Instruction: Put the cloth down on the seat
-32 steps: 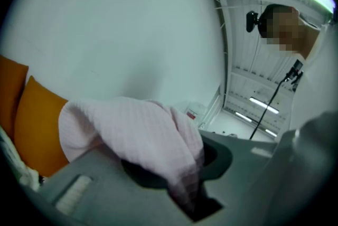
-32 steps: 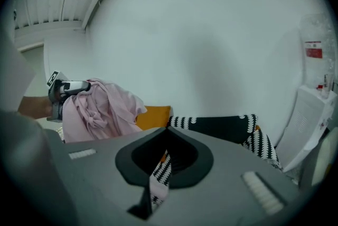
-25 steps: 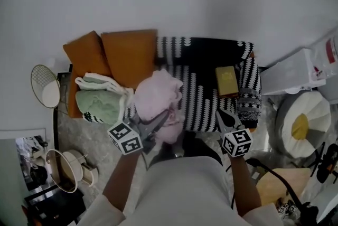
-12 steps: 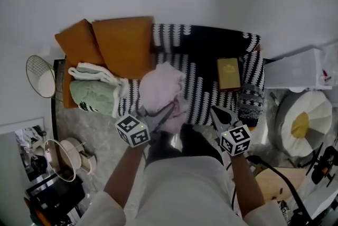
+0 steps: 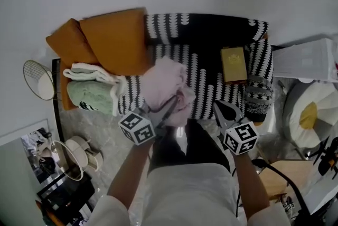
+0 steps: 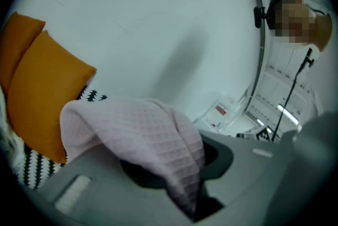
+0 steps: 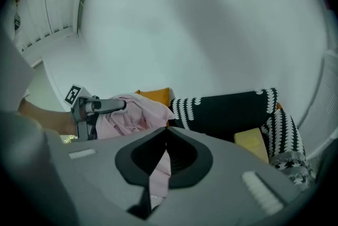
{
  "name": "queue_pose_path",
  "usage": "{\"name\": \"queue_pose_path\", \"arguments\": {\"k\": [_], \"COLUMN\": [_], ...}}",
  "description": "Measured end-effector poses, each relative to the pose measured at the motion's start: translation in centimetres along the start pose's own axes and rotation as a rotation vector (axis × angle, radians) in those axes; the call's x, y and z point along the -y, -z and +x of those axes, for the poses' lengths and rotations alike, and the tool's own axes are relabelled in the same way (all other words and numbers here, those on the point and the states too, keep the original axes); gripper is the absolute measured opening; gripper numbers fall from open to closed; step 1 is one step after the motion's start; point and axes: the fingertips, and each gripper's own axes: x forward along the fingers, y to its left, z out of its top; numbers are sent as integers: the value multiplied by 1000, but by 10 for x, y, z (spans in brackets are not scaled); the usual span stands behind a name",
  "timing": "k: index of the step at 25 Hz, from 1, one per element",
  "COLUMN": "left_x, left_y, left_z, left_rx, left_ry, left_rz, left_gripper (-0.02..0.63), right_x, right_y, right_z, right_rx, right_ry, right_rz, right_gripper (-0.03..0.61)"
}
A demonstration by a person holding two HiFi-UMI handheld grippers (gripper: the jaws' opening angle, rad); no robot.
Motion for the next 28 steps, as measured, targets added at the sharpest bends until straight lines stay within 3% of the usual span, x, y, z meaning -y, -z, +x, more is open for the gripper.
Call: {"name": "queue_pose_path", "arguments": {"k": [8, 17, 24, 28], "left_x": [-43, -92, -149, -175], "left_y": [34, 75, 114, 136], "left_z": [49, 95, 131, 151], "left_rx": [-62, -126, -129, -140], "left_ry": [-55, -102, -207, -210], "left_rz": [-53, -96, -147, -153], "left_gripper": [115, 114, 117, 121], "right_x": [37, 66, 84, 94], "right_y": [21, 53, 92, 115], "right_z": [29, 61, 79, 89], "right_rx": [30, 29, -29, -74], "right_ry": [0, -5, -29, -39], "right_rz": [130, 125, 100, 83], "right_gripper": [5, 5, 5, 5]}}
